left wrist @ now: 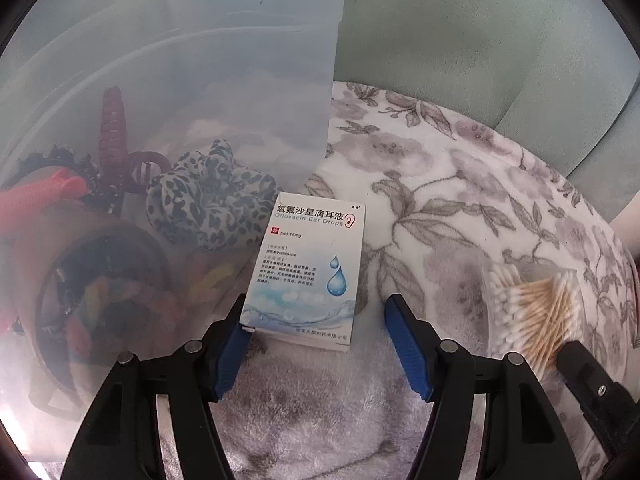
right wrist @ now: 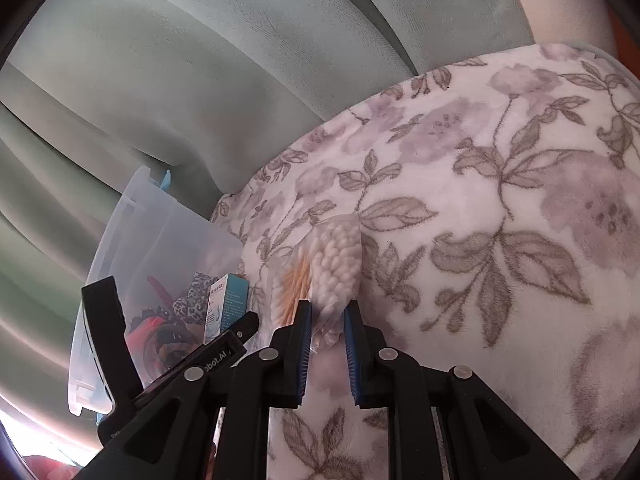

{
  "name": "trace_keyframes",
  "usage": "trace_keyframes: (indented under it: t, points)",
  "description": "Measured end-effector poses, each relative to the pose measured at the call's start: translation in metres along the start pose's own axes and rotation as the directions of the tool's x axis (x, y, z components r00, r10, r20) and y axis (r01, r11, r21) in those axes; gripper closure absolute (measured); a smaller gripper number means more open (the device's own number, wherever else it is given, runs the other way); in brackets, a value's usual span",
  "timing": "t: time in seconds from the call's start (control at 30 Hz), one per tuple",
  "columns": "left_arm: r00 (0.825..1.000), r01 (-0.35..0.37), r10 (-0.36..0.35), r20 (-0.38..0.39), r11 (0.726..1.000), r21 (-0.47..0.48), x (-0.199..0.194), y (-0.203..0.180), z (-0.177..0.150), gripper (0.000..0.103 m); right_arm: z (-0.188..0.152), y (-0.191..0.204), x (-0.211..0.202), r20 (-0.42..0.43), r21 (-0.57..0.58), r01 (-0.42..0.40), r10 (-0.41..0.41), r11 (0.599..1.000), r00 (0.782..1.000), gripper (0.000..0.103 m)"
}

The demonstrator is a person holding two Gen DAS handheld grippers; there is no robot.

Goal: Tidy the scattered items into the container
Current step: 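Close the left gripper on the white ear-drop box while the right grasps the cotton swab bag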

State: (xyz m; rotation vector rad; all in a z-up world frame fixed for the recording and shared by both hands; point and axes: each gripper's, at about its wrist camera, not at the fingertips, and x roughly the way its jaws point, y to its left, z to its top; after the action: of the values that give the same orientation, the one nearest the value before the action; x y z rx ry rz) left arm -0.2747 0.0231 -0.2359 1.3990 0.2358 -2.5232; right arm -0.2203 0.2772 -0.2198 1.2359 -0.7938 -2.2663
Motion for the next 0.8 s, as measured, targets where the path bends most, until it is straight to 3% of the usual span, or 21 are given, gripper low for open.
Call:
trace_keyframes:
  t: [0.3, 0.6, 0.8]
  points:
    - [0.999, 0.005, -0.005, -0.039, 1.0, -0.005, 0.012, -0.001, 0.014, 0.035, -0.006, -0.011, -0.027, 0.042, 0.057, 0.022, -0.024, 0.998, 0.999, 0.086]
    - [1.0, 0.024, -0.024, 0.001, 0.999, -0.048, 0.02, 0.003, 0.021, 0.035, -0.018, -0.02, -0.033, 0.05, 0.114, 0.012, -0.017, 0.993, 0.999, 0.086]
    - [1.0, -0.01, 0.011, 0.002, 0.997, -0.081, 0.024, 0.007, 0.028, 0.053, -0.022, -0.019, -0.037, 0.054, 0.123, 0.017, -0.024, 0.992, 0.998, 0.086]
